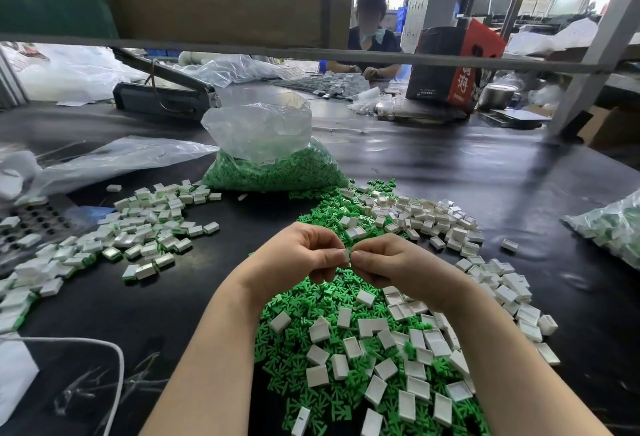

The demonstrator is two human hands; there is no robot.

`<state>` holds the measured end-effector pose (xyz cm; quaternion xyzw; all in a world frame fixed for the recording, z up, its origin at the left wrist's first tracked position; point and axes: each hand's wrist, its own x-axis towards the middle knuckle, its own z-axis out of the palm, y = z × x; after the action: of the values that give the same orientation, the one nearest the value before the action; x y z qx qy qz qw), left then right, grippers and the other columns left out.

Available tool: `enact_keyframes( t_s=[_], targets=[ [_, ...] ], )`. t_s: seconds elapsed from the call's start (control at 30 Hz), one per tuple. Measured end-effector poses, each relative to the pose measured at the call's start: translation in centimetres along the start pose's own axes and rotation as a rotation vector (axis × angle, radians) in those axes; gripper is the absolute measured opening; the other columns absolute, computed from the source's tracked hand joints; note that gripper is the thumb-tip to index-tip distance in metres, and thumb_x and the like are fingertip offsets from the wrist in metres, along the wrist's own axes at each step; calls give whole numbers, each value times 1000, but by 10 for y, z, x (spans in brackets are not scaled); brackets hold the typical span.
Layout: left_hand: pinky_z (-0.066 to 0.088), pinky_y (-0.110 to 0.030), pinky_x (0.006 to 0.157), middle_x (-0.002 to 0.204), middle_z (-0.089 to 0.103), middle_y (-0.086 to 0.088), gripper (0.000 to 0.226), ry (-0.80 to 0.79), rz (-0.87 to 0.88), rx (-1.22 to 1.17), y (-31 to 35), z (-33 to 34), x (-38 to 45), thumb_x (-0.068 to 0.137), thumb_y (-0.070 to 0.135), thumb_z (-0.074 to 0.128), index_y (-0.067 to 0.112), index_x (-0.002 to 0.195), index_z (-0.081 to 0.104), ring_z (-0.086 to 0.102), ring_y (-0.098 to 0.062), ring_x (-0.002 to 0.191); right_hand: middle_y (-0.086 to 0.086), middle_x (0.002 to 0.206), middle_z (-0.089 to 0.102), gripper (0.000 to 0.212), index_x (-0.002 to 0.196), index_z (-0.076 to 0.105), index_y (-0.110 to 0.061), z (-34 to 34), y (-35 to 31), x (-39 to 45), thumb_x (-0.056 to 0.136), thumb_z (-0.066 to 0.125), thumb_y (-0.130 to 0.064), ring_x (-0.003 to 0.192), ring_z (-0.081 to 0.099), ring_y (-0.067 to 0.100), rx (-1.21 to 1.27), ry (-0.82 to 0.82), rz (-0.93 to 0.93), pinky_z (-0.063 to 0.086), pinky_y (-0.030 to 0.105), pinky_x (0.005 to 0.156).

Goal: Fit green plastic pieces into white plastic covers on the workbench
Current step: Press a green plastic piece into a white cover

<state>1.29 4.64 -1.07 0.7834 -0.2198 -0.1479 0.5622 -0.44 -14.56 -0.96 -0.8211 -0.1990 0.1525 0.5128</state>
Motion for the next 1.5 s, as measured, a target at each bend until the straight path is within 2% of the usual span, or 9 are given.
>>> enact_keyframes(
  t_s=[0.2,0.5,0.77,0.9,1.03,1.13,1.23,1.37,1.5],
  targets=[
    [45,-22,57,59,60,-1,11,-21,2,45,0,-1,0,92,6,62,2,85,68,54,-15,58,-12,54,41,34,66,51,-15,1,0,0,100,49,-12,49,33,3,-77,-9,9,28,16,51],
    [48,-23,60,61,65,-1,11,4,17,71,1,-2,-1,92,10,64,9,84,70,59,-14,60,-14,54,44,31,71,54,-14,1,2,2,101,49,-15,53,35,4,-80,0,-3,30,19,54],
    [50,-20,61,66,69,-3,8,55,4,-46,-1,-5,-3,89,14,68,10,92,75,62,-10,60,-9,56,43,35,67,55,-19,1,1,0,102,49,-22,53,34,8,-95,37,-27,29,22,53],
    [49,-18,60,68,71,-4,12,72,-4,-90,0,-4,-4,92,16,64,10,95,74,61,-10,60,5,64,43,33,70,58,-20,1,3,1,101,49,-26,59,36,18,-82,76,-40,29,30,56],
    [48,-18,58,68,71,-5,23,130,-20,-167,1,-3,-3,94,22,59,4,93,73,61,-10,58,1,61,42,30,73,61,-18,0,3,1,101,50,-24,57,36,15,-77,93,-69,28,28,54],
    [50,-20,60,73,72,-8,16,157,-35,-268,2,-2,-2,87,21,66,7,87,74,64,-12,63,-3,59,45,27,76,59,-14,0,3,1,101,50,-20,54,37,12,-66,115,-85,30,24,51],
    [52,-21,61,78,73,-11,21,177,-57,-426,4,-3,-2,69,26,76,10,82,75,67,-14,66,-13,51,44,26,77,58,-10,0,1,1,101,49,-15,49,37,6,-68,181,-117,30,17,48],
    [53,-19,60,80,74,-9,26,226,-105,-616,2,-6,-3,62,20,77,10,85,71,68,-13,66,1,55,42,29,76,58,-8,-2,0,-1,102,48,-17,54,36,18,-57,270,-172,29,33,54],
    [54,-18,62,82,75,-5,33,253,-126,-618,1,-7,-3,58,13,78,11,91,72,69,-11,69,-2,55,44,32,74,57,-9,0,0,1,103,43,-14,53,38,16,12,212,-147,31,31,54]
  ],
)
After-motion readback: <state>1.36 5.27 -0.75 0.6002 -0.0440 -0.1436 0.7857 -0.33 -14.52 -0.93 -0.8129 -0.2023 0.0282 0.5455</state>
